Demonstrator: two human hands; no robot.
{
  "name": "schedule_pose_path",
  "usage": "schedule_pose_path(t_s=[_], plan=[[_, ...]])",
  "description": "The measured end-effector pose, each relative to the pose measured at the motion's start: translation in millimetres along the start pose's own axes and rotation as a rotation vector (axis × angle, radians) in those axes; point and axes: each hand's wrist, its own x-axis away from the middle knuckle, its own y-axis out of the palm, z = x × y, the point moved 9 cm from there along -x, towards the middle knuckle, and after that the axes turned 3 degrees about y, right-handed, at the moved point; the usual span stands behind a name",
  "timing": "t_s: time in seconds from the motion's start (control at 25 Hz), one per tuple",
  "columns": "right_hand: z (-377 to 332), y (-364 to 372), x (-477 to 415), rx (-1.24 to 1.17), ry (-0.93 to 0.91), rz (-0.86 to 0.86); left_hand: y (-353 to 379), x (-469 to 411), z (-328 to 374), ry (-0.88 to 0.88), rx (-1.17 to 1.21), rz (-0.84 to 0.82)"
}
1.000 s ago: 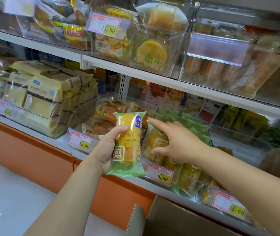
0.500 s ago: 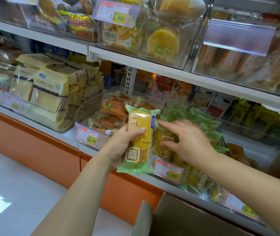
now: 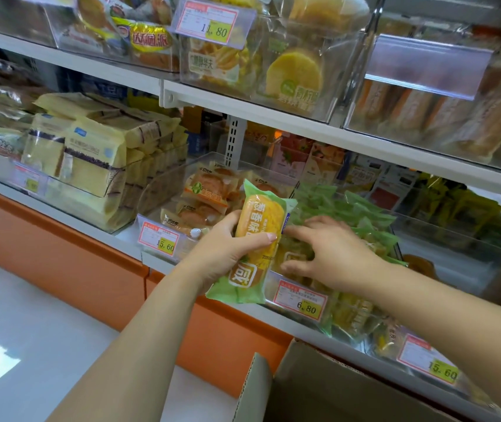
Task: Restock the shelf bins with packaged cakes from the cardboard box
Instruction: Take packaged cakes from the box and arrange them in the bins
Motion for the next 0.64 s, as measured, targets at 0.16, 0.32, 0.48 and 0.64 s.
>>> schedule_pose_path(t_s=[0.16,0.32,0.48,0.64], plan=[[-2,0,1,0.077,0.031,-0.090,-1,1,12,0.021,-0.031,0.017],[-11,-45,39,-0.245,0.009,0.314,1,7,43,0.089,-0.002,0.023],[4,-55,78,-1.246,0.070,0.295,39,18,77,0.155,-0.106,-0.152],[49,-68,84,-1.318,0.210,0.235,83,25,97,0.285,-0.351,-0.155]])
